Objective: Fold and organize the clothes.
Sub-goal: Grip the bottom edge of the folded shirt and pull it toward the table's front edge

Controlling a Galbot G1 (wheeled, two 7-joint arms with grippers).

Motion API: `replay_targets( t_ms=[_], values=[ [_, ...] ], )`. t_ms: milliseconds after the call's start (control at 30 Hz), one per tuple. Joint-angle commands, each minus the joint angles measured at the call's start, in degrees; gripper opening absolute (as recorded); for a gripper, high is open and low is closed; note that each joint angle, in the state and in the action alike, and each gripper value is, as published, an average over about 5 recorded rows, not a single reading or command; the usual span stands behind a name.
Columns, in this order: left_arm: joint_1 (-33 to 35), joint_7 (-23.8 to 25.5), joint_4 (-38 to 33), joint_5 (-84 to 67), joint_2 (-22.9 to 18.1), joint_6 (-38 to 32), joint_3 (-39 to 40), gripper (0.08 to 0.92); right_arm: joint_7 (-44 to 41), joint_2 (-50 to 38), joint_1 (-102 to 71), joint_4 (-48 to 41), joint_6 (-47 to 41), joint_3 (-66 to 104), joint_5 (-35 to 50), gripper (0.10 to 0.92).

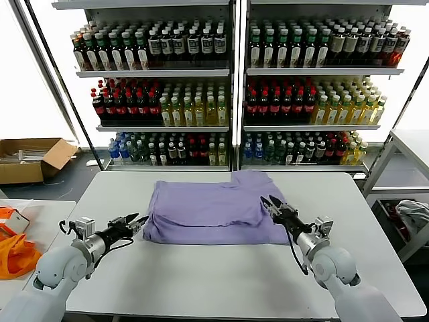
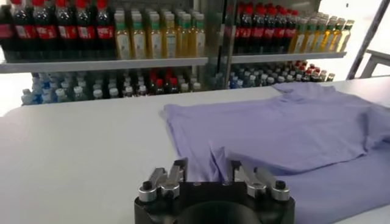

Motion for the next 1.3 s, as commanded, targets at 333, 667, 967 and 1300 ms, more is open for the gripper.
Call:
replay_targets(
  t_ms=[333, 667, 967, 1300],
  values=[
    [1.89, -4.69, 1.40, -4.00, -5.02, 0.77, 0.87, 0.812, 6.49, -0.25, -11.16, 4.96, -7.59, 2.81, -7.88, 0.779],
    [3.04, -3.48, 1.72, -3.96, -5.18, 0.79, 1.33, 0.629, 6.22, -0.45, -10.14, 4.08, -7.64, 2.22, -5.69, 0.502],
    [3.83, -0.26, 2.07, -1.63, -4.37, 0.80, 0.62, 0.369, 5.82, -0.69, -10.35, 3.72, -6.83, 2.28, -4.64, 0.242],
    [10.73, 0.86, -3.46, -0.38, -4.08, 0.75, -3.29, 0.110, 4.74, -1.45, -14.40, 7.94, -6.19, 4.09, -3.91, 0.107]
  ],
)
